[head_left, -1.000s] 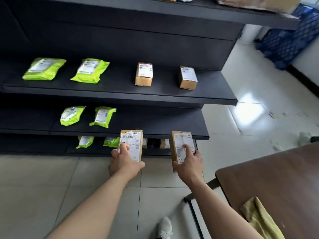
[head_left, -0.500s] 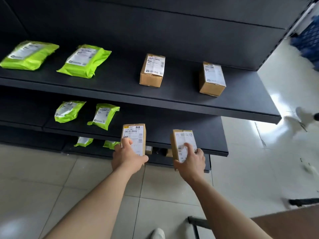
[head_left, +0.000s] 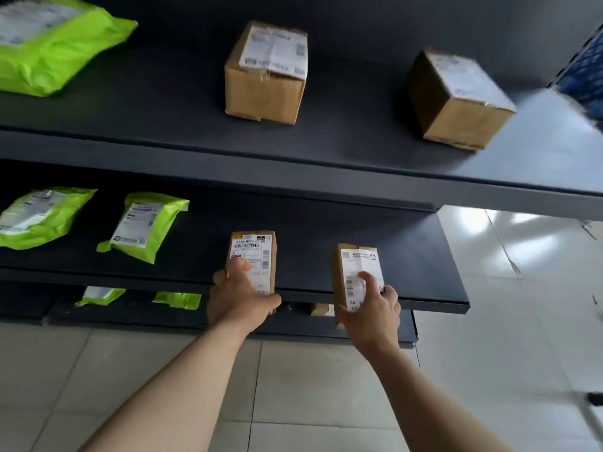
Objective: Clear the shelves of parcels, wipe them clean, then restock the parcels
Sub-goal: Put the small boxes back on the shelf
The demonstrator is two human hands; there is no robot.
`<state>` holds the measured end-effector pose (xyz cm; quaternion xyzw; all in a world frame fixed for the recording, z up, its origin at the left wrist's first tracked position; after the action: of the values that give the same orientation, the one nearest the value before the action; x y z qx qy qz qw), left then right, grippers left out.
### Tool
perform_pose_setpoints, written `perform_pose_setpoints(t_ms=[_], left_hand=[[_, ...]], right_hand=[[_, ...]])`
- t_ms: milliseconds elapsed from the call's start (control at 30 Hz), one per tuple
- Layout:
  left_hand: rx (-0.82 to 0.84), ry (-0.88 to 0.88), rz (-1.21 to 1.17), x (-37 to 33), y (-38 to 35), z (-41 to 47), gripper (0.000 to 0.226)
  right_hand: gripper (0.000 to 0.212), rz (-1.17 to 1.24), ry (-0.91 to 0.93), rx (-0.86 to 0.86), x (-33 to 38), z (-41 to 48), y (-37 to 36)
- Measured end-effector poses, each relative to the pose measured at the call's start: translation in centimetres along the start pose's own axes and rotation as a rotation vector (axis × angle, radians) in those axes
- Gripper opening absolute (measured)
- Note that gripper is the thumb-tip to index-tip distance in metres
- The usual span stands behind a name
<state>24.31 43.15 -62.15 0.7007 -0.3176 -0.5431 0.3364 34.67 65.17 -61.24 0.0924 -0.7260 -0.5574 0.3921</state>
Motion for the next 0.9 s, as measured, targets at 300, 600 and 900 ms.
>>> perform_pose_setpoints(t_ms=[300, 600, 900], left_hand=[[-0.038, -0.138, 0.084, -0.5, -7.7, 8.7, 0.077], [-0.058, -0.198, 0.114, -1.9, -11.5, 13.2, 0.078], [-0.121, -0.238, 0.140, -1.7, -13.4, 13.8, 0.078]], right_hand=[[0.071, 0.011, -0.023, -0.086, -1.8, 5.3, -6.6], [0.067, -0.005, -0.020, -0.175, -2.0, 10.5, -8.5], [0.066, -0.097, -0.026, -0.189, -2.4, 15.0, -9.1]])
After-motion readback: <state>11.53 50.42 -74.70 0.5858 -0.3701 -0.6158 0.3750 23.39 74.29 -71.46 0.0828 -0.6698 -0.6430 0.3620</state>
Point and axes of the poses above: each hand's wrist, its own z-axis towards the middle knuckle, its own y-axis out of the back of the hand, x = y × z, the point moved 5 cm from there along z, towards the middle knuckle, and after that the axes turned 11 degrees about -x, right-handed, at the moved point
